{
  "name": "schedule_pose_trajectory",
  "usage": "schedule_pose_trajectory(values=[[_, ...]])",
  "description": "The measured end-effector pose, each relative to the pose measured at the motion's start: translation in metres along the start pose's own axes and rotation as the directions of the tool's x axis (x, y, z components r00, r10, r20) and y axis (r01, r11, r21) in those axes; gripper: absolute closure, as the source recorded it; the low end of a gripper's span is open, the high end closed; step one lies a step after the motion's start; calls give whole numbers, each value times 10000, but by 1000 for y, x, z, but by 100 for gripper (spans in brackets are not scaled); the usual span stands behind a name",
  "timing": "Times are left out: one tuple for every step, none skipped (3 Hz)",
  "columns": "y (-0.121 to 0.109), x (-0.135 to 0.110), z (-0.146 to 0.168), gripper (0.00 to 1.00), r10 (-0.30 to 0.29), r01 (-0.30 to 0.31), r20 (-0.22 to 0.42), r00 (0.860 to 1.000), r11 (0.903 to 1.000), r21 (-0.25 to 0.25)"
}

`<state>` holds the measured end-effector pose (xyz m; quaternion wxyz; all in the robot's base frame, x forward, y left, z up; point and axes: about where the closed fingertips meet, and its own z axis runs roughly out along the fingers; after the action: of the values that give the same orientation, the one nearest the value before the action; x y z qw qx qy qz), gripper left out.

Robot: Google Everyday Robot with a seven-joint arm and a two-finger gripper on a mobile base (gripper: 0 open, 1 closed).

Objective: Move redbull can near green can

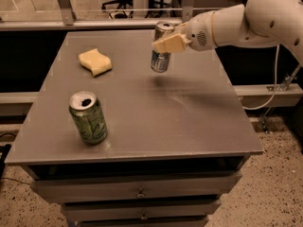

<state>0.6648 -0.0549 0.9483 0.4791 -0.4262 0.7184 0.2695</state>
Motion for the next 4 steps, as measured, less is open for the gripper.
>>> schedule_pose_trajectory(values=[[71,-4,5,100,-698,732,284,9972,9870,-1429],[111,0,8,100,-1224,1279,384,9917,9650,-2287],[147,8,11,100,-1716,1721,308,9847,9280,-3305],[181,19,16,100,-2112,2009,257,9771,8763,-4379]])
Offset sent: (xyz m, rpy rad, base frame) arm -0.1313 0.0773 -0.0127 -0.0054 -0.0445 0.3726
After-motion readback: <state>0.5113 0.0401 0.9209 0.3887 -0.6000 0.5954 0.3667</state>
